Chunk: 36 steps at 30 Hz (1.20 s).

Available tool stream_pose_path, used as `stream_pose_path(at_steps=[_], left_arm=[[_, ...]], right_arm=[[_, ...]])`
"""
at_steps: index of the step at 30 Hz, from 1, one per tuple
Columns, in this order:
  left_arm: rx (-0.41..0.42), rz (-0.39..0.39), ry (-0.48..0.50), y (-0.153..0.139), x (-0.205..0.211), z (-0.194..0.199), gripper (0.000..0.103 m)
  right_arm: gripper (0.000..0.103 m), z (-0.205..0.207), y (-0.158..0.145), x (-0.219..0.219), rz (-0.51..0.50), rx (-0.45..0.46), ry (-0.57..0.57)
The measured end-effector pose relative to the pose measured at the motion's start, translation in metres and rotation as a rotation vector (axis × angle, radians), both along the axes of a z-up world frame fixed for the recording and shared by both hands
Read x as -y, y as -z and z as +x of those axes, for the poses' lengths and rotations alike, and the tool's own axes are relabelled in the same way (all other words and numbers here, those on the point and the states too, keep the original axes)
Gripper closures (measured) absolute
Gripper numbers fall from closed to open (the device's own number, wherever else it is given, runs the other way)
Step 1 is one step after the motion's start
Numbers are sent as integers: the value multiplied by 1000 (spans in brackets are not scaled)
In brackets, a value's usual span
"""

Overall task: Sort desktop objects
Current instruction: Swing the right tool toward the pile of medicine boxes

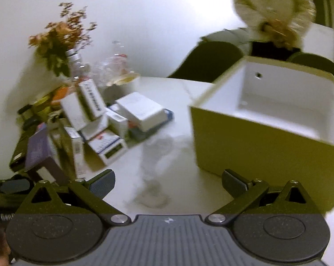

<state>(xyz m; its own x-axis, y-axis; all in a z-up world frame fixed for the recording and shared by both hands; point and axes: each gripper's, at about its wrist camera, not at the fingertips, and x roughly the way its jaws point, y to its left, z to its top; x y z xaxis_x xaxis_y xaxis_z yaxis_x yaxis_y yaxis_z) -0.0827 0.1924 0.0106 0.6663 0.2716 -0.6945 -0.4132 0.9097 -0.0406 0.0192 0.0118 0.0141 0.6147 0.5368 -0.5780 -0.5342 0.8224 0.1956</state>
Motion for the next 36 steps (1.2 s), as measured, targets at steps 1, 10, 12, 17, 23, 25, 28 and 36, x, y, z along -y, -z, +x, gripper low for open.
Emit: stream_pose_path(at_steps=[1,10,12,17,23,25,28,36], left_arm=[[-7,-13,6,2,-4,-4,0],[-41,-13,27,7,-28,-22,0],[-46,-35,25,8,-35,-25,0],[-40,-45,10,10,-45,-32,0],[-26,-40,-18,10,-57,-39,0],[-25,-35,-34,10,-62,-41,0],[-28,-33,-58,10,-68,-44,0],[-31,-52,-76,14,-79,-48,0]], right_arm=[[0,2,-3,-7,1,0,-31],[1,8,-33,-72,13,-30,-358],[3,9,-38,-89,14,-46,-418],[5,13,-43,-128,-25,-75,-515],[9,11,-41,-175,-84,-103,-622],[9,11,-39,-192,-111,-108,-642],[12,13,-31,-216,-150,-126,-660],[15,19,-12,-253,-212,-173,-671]])
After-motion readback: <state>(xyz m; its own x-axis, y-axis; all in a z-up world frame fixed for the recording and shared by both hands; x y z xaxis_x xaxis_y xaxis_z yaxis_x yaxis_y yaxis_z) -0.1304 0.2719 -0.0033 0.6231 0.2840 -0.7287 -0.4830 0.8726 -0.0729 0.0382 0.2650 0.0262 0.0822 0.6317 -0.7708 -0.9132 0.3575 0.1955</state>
